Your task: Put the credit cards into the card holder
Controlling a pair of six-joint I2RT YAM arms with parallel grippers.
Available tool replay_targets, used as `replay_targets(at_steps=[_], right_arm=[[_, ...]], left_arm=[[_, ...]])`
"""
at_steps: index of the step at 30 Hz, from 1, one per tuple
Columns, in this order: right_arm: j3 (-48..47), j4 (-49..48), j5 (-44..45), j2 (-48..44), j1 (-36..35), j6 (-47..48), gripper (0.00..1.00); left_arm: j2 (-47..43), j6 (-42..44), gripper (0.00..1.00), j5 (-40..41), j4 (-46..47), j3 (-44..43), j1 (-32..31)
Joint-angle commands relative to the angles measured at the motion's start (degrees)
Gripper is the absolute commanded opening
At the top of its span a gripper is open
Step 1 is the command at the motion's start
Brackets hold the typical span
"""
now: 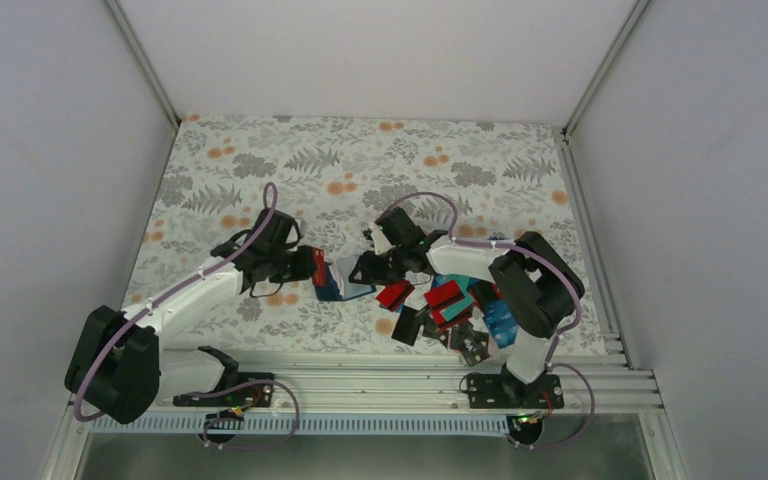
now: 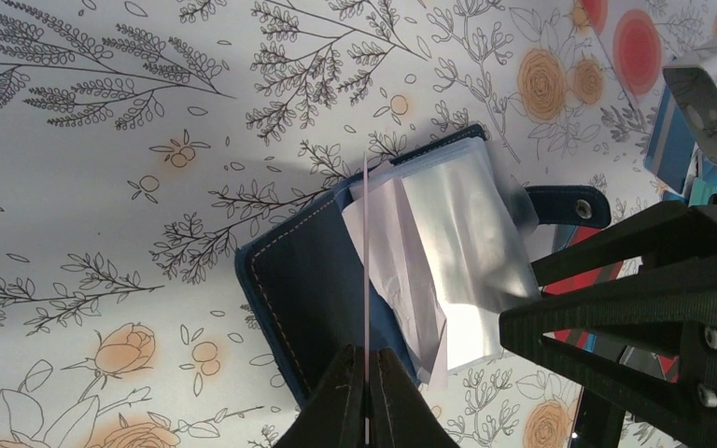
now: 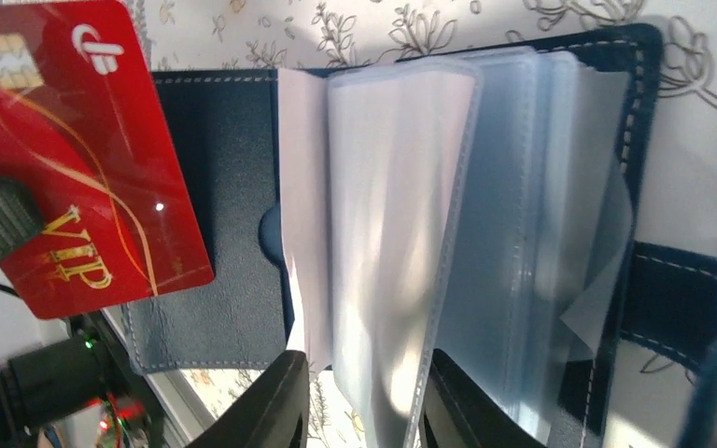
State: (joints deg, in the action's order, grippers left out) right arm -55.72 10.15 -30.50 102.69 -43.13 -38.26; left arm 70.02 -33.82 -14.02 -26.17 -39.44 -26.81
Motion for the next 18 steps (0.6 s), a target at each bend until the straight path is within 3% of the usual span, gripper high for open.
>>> replay_targets(at_steps=[1, 4, 7, 12, 18], right_arm=[[-2.17, -0.46, -1.70, 0.98, -0.91, 0.28, 0.27], [-3.60, -0.11, -2.25, 1.78, -1.49, 0.54, 0.19], [-5.89, 1.01, -2.10, 2.61, -2.52, 1.24, 0.18], [-9.82, 2.62, -2.18, 4.59, -4.65, 2.64, 0.22], [-12.86, 1.94, -4.91, 8.40, -6.38, 3.62, 0.34]], left_arm=[[-0.59, 0.16, 0.02, 0.13, 0.95, 0.76, -0.31], [-1.47, 0.03, 0.02, 0.41, 0.45, 0.53, -0.35], [-3.56, -0.03, 0.02, 1.69, -1.06, -0.11, -0.35], [-7.67, 0.23, 0.02, 4.50, -5.77, 0.30, -0.40], [-9.05, -0.78, 0.02, 4.75, -5.86, 3.27, -0.35]])
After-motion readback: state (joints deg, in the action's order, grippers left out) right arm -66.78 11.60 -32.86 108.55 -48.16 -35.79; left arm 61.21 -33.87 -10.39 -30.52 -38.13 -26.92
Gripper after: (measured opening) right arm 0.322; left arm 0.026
